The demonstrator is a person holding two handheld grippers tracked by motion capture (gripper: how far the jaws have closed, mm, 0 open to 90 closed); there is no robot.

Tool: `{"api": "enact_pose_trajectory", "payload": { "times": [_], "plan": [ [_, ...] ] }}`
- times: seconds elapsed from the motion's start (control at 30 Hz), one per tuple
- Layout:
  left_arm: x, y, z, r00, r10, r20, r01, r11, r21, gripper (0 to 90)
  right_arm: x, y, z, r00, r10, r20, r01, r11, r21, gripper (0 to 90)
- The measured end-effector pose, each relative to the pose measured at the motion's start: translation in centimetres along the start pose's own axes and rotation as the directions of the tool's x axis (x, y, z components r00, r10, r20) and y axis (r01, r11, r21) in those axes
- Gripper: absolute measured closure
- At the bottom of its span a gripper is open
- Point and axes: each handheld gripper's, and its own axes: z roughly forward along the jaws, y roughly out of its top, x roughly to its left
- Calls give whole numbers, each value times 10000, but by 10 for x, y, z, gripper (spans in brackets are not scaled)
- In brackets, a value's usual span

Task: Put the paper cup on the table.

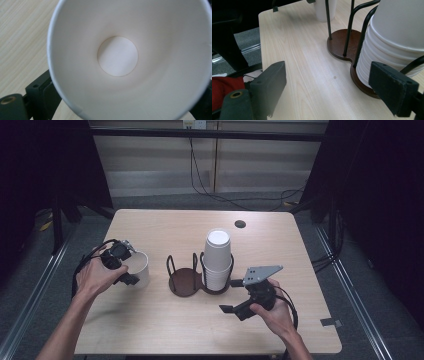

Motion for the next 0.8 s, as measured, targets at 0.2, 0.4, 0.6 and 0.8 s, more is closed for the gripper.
{"api": "enact_pose_trajectory", "payload": {
  "times": [0.2,0.4,0.6,0.8],
  "plan": [
    [0,-7,-6,10000,34,13,-34,9997,-225,79,1,0,0,10000,-34,0,34,10000,26,147],
    [0,-15,-9,9998,-161,90,167,9973,-714,81,0,0,-1,10000,-21,49,21,10000,-8,147],
    [-3,-24,-15,9999,-86,-72,79,9953,-961,86,-2,-1,1,10000,64,63,-64,10000,50,146],
    [-6,-34,-17,9999,-137,-56,127,9892,-1462,158,-1,-1,1,9999,25,106,-25,10000,31,146]
  ]
}}
